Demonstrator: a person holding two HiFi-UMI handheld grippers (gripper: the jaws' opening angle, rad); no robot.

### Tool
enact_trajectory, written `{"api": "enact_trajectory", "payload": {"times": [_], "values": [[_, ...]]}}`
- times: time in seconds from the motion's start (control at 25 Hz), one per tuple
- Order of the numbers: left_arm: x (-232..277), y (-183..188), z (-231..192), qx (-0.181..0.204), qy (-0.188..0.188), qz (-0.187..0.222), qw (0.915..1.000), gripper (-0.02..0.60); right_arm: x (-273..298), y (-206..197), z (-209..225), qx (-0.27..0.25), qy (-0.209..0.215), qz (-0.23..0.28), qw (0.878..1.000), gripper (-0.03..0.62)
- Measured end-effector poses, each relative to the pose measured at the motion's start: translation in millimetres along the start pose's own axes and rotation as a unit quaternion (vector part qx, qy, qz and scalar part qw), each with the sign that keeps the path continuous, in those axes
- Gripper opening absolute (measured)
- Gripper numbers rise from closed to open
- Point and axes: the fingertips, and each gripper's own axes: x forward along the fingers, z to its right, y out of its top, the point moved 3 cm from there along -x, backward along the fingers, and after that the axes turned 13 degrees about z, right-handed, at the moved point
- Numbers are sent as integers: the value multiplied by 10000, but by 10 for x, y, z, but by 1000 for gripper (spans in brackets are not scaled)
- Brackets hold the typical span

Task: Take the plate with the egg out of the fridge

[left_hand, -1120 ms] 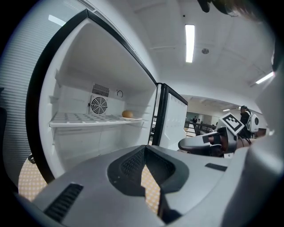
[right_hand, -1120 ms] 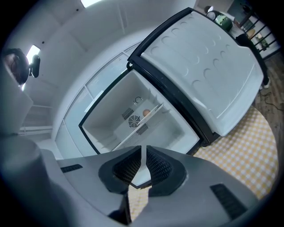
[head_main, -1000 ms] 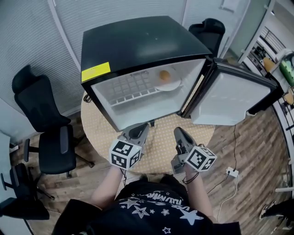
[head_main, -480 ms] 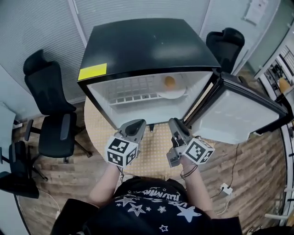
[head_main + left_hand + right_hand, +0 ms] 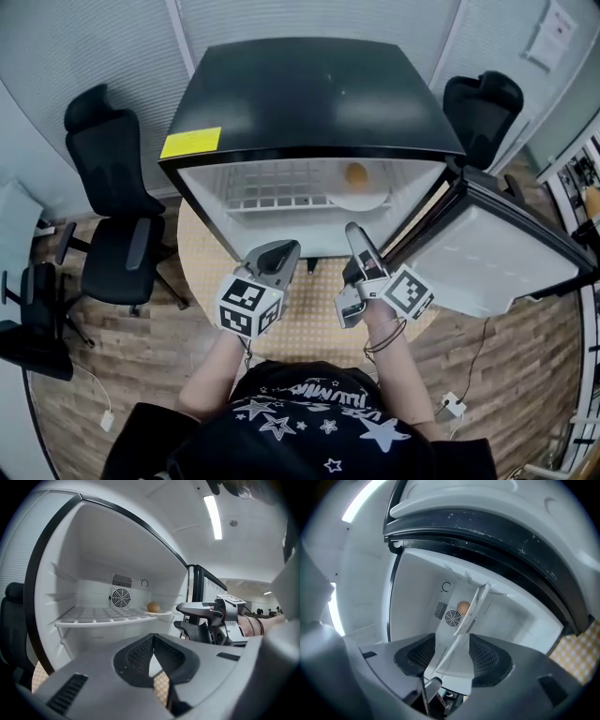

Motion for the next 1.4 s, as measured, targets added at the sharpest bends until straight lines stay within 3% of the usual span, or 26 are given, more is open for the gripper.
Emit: {"api": "enact_trajectory", "payload": {"times": [0.4,1.2,1.28,1.4], "values": [[-36,-44,-142,-36,368,-4,9993,8,265,171,73,1097,66,443,9930,212],[5,-98,-227,-118,367,-43,9992,8,467,225,87,1606,-64,791,9838,208],[8,-110,-227,-138,362,-48,9992,8,463,212,145,1587,-327,779,9837,174],[13,-119,-217,-153,341,-45,9993,8,446,183,256,1465,-710,658,9845,64]]}}
